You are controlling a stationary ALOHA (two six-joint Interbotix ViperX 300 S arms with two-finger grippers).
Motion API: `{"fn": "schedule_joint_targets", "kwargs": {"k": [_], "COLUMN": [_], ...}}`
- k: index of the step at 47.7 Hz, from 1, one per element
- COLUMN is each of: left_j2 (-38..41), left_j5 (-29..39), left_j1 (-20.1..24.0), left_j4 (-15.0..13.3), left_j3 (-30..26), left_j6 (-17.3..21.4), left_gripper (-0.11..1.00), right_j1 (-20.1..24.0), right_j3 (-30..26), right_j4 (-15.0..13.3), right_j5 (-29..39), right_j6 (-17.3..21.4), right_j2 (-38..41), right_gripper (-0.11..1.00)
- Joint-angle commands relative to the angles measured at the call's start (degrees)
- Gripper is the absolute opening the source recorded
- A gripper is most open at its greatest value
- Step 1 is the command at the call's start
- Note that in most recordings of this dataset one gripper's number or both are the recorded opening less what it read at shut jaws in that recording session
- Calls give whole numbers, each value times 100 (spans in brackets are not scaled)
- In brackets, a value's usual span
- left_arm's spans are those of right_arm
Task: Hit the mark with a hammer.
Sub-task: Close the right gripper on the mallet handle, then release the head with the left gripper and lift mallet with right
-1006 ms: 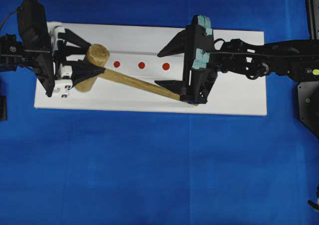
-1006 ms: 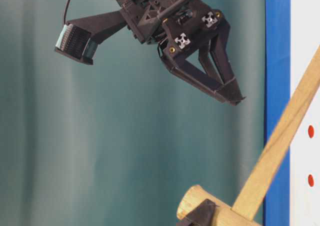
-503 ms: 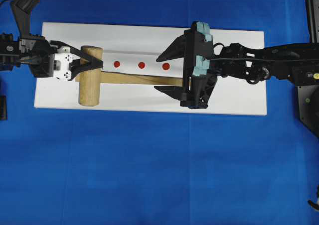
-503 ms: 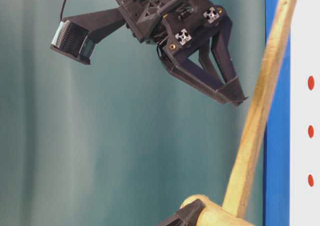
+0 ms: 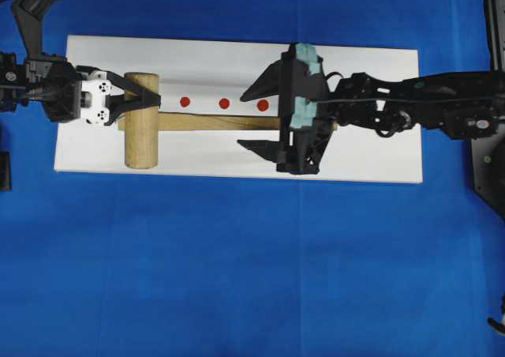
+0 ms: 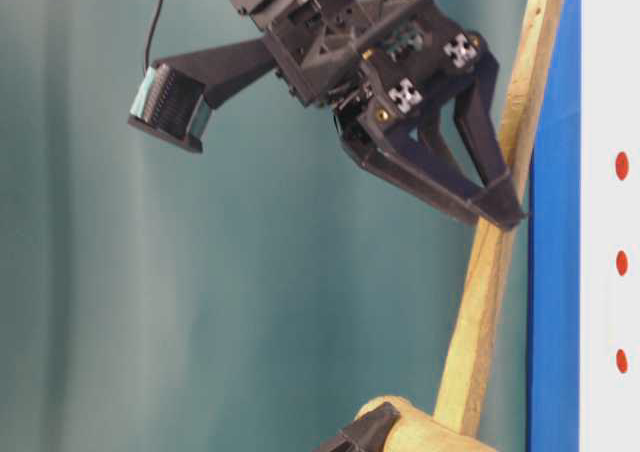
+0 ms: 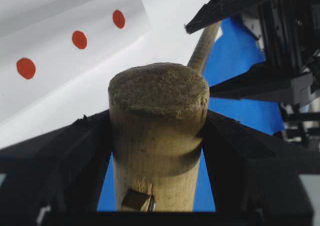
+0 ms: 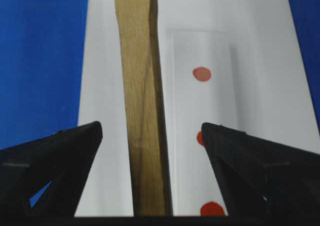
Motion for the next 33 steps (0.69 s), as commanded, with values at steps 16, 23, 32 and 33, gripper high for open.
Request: {"fn": "schedule_joint_targets", "kwargs": {"k": [16,23,32,33], "left_j2": [-229,-255,-211,-202], "left_j5": [-44,-44,-44,-44], "left_j1": [-79,-105,-114,-123], "left_j4": [18,18,18,18], "left_j3": [-70,-79,-105,-114], "left_j6": [-229,-211,-272,-272], "left_gripper": [50,50,50,50], "right_j1": [9,26,79,88], "right_j3": [-264,-255,-255,-255], "right_j4": [-88,-88,-88,-97], "right_j5": [70,53,44,35], "right_j6": [-334,-334,-334,-334], "right_j2": [105,105,105,105], "right_gripper": [13,8,8,8]}}
